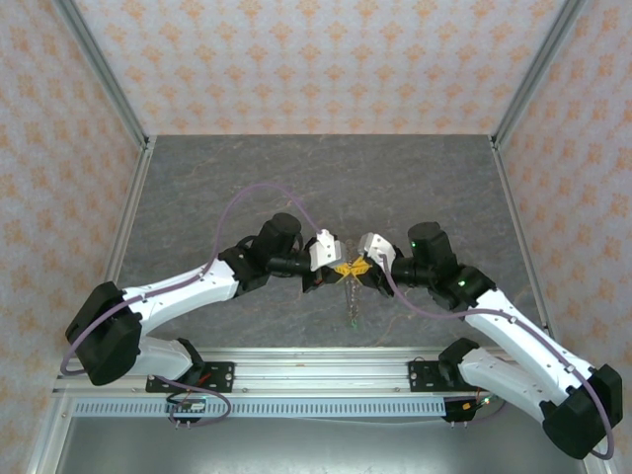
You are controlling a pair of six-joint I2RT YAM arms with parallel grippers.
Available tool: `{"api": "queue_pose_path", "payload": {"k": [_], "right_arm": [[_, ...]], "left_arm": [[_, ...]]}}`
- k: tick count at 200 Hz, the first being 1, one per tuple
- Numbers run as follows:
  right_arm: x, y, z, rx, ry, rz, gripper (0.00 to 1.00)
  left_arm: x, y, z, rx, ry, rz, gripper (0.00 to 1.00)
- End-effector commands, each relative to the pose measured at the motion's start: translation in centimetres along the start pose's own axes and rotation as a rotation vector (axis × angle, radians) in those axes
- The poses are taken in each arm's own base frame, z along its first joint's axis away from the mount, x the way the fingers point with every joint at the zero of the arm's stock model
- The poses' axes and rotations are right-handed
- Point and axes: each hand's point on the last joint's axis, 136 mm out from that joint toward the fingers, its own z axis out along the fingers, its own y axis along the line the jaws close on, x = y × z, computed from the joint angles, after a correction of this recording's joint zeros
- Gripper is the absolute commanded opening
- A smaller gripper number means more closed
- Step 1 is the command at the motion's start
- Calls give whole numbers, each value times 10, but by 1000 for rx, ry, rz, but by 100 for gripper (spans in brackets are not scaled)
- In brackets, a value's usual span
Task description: Put the keys on the keyring
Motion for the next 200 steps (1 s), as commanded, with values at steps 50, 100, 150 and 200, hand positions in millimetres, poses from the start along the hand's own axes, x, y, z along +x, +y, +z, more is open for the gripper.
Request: {"api": "queue_pose_path", "payload": {"k": [50, 100, 150, 200], "right_arm": [[-17, 2, 0, -57, -133, 31, 2], [-32, -2, -4, -56, -123, 18, 0], [-34, 1, -6, -39, -26, -38, 0], [-36, 5, -8, -13, 73, -106, 0]], "left_arm": [[-37, 0, -19, -12, -139, 48, 0], [-9, 11, -13, -65, 42, 60, 15], [11, 10, -2, -49, 177, 79, 14], [14, 16, -1, -89, 198, 72, 9]]}}
